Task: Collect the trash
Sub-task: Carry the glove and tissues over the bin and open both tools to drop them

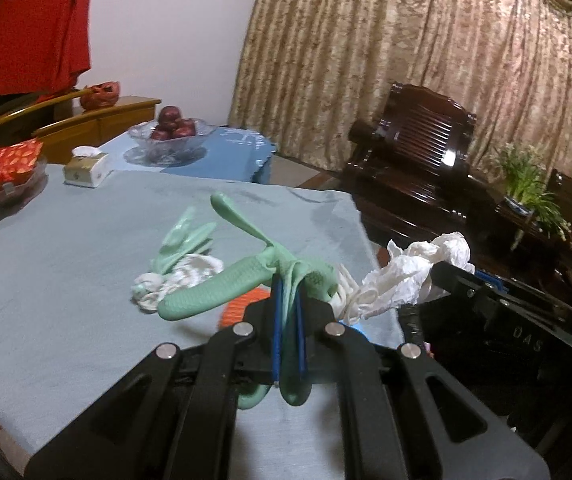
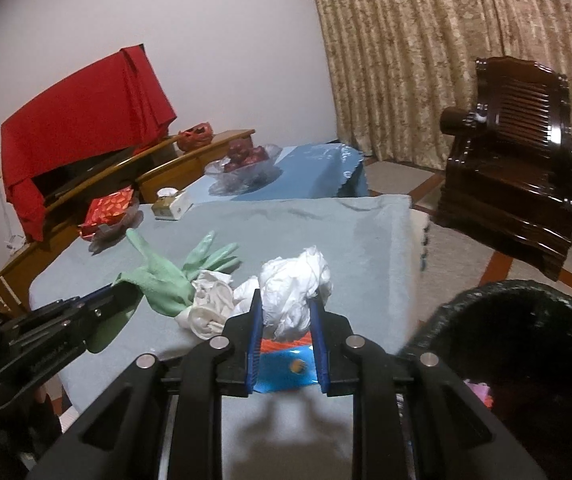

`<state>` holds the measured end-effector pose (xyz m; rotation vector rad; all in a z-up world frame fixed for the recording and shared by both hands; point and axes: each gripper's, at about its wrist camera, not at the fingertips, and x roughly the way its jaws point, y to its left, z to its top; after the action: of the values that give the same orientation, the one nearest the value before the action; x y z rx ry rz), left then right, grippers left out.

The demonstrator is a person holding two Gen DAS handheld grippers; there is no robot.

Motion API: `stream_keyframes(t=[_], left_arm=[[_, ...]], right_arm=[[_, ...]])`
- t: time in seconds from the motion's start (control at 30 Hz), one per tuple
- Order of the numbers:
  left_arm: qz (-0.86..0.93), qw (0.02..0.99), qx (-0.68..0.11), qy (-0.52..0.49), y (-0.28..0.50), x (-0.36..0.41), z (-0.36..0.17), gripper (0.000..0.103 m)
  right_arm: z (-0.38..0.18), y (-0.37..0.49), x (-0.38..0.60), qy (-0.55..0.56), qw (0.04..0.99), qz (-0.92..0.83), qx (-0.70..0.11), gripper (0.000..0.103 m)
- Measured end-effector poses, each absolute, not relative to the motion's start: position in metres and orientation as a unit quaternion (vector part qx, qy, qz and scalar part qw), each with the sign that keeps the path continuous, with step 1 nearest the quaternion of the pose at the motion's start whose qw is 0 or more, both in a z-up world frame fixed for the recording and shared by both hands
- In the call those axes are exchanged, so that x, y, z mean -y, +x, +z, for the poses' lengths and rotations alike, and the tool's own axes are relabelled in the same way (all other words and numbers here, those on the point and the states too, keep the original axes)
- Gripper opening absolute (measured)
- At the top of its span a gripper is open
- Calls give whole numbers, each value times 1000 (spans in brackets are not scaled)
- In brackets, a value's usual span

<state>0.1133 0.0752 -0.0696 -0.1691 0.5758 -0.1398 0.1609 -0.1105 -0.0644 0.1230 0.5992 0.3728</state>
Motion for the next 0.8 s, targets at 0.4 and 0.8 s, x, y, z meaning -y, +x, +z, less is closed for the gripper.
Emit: stream_keyframes(t=[0.4, 0.8], left_arm=[[-135, 945, -293, -49, 124, -1, -77, 5], [-202, 930, -305, -20, 136, 83, -87, 5]], right_arm=[[-68, 136, 191, 62, 948, 92, -299, 22], [-80, 112, 268, 79, 949, 8, -306, 22]])
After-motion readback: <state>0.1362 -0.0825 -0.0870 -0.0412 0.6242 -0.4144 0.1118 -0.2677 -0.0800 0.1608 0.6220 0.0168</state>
